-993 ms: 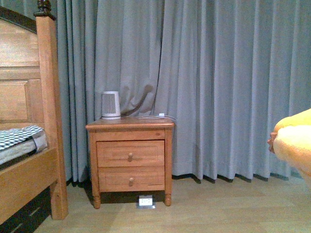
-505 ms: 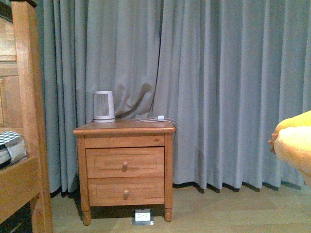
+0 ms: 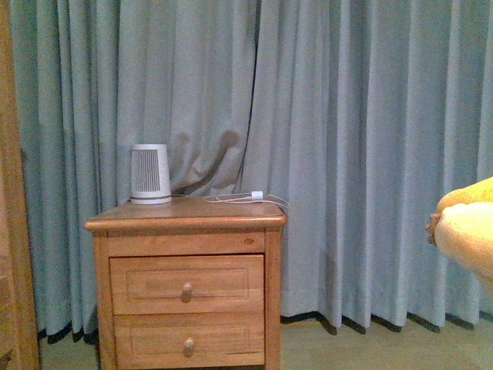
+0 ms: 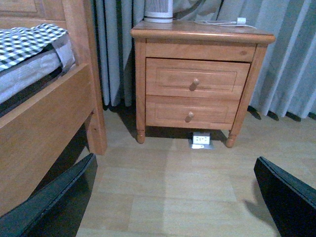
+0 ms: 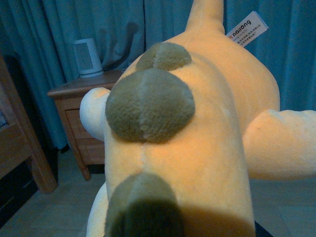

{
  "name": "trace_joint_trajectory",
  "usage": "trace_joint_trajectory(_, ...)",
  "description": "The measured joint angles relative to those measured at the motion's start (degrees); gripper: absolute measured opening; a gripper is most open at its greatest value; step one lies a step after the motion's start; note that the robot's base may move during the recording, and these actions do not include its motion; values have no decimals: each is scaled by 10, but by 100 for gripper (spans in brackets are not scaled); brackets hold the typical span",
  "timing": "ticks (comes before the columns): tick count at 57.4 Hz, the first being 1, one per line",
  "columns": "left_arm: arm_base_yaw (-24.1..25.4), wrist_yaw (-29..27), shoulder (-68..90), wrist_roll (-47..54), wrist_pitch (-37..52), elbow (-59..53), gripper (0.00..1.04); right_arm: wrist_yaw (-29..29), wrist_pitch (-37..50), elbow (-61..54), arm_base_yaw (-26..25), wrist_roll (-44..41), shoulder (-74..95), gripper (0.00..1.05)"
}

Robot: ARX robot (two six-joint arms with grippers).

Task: Put away toys

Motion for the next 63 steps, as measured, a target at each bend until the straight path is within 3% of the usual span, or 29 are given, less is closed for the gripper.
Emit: trace_joint_trajectory(63, 0, 0, 0, 0, 0, 0, 99, 0, 0, -1, -1, 0, 1, 17)
